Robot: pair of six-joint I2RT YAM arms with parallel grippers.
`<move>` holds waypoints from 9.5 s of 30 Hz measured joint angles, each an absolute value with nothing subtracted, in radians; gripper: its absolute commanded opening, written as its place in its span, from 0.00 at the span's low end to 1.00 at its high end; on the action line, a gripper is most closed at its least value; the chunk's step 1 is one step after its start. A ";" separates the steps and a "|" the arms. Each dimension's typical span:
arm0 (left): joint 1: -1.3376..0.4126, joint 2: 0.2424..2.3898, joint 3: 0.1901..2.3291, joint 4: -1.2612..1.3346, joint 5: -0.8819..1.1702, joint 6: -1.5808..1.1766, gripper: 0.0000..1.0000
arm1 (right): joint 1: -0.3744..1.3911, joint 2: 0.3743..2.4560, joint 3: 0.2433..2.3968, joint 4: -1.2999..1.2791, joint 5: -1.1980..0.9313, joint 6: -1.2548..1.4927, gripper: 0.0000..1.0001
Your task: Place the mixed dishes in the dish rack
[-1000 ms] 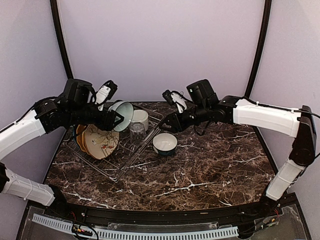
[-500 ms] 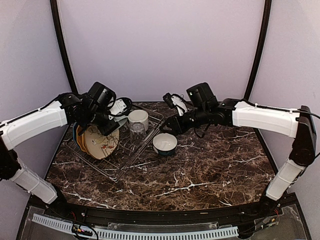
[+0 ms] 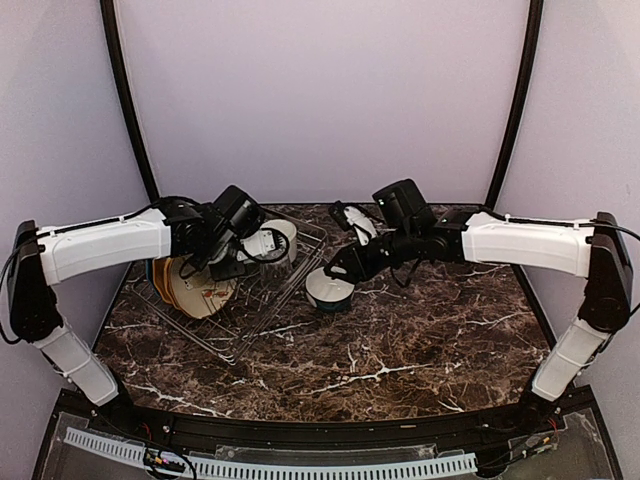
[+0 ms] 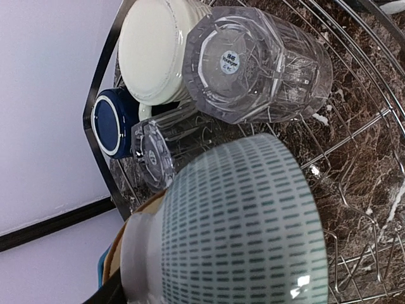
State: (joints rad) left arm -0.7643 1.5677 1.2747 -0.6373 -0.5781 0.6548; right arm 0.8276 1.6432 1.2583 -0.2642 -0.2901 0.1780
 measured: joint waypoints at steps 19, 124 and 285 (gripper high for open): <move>-0.791 1.727 1.244 -0.484 -0.700 0.945 0.06 | 0.800 1.610 1.196 -0.232 -0.290 0.177 0.47; -0.996 1.177 1.016 -0.341 0.222 1.006 0.99 | 0.786 1.935 1.502 -0.513 -0.937 0.217 0.00; -0.658 1.534 1.288 -1.031 -0.040 0.982 0.99 | 0.725 1.841 1.046 0.073 -1.143 0.380 0.38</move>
